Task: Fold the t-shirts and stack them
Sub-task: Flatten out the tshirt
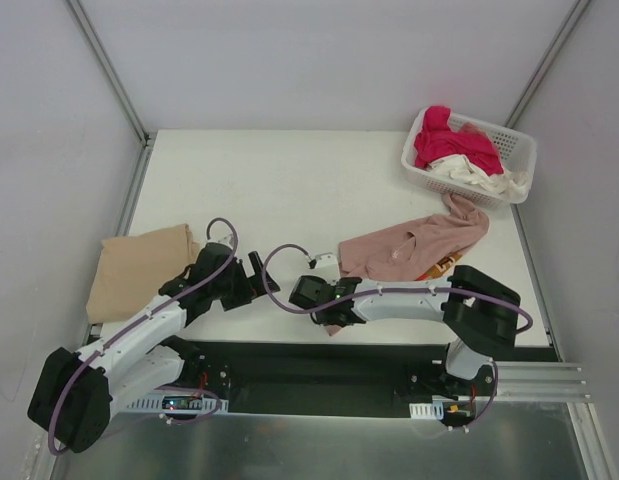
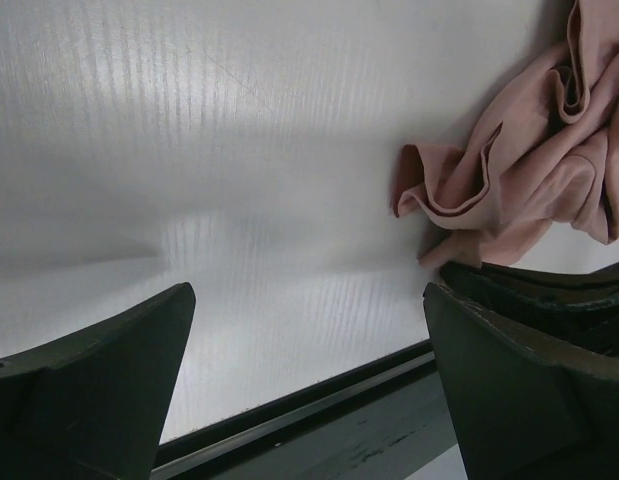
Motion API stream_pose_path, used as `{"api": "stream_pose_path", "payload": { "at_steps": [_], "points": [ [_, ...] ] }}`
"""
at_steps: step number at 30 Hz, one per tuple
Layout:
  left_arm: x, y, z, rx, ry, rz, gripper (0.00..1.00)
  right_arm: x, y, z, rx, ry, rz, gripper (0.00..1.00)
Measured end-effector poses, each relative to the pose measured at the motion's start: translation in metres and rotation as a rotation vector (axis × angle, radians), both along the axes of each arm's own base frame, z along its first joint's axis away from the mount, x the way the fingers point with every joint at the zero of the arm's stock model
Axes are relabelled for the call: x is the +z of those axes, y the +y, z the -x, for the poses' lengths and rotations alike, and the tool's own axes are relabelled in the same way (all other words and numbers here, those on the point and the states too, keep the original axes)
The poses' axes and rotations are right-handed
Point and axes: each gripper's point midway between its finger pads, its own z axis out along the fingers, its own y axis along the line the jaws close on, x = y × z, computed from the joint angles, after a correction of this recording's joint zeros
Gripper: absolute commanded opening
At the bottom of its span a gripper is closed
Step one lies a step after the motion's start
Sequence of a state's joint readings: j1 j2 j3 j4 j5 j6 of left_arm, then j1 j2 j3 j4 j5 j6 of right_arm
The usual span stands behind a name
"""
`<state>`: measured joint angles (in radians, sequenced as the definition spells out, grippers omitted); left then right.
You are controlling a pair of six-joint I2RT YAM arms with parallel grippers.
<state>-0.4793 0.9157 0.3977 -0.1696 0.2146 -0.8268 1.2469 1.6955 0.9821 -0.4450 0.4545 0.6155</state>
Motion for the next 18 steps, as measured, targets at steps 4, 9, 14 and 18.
{"api": "stream_pose_path", "payload": {
  "at_steps": [4,9,14,18],
  "points": [
    [-0.002,-0.006,0.003,-0.028,0.008,-0.018,0.99,0.019,-0.019,-0.002,-0.017,-0.047,-0.013,0.01],
    [-0.006,-0.022,0.008,-0.097,0.026,-0.061,0.9,0.109,-0.051,-0.032,-0.114,-0.235,-0.188,0.01],
    [-0.011,-0.048,0.01,-0.191,0.05,-0.125,0.79,0.185,-0.125,-0.073,-0.325,-0.434,-0.337,0.01],
    [-0.014,-0.074,0.003,-0.261,0.059,-0.169,0.63,0.207,-0.167,-0.081,-0.408,-0.51,-0.34,0.01]
  ]
}}
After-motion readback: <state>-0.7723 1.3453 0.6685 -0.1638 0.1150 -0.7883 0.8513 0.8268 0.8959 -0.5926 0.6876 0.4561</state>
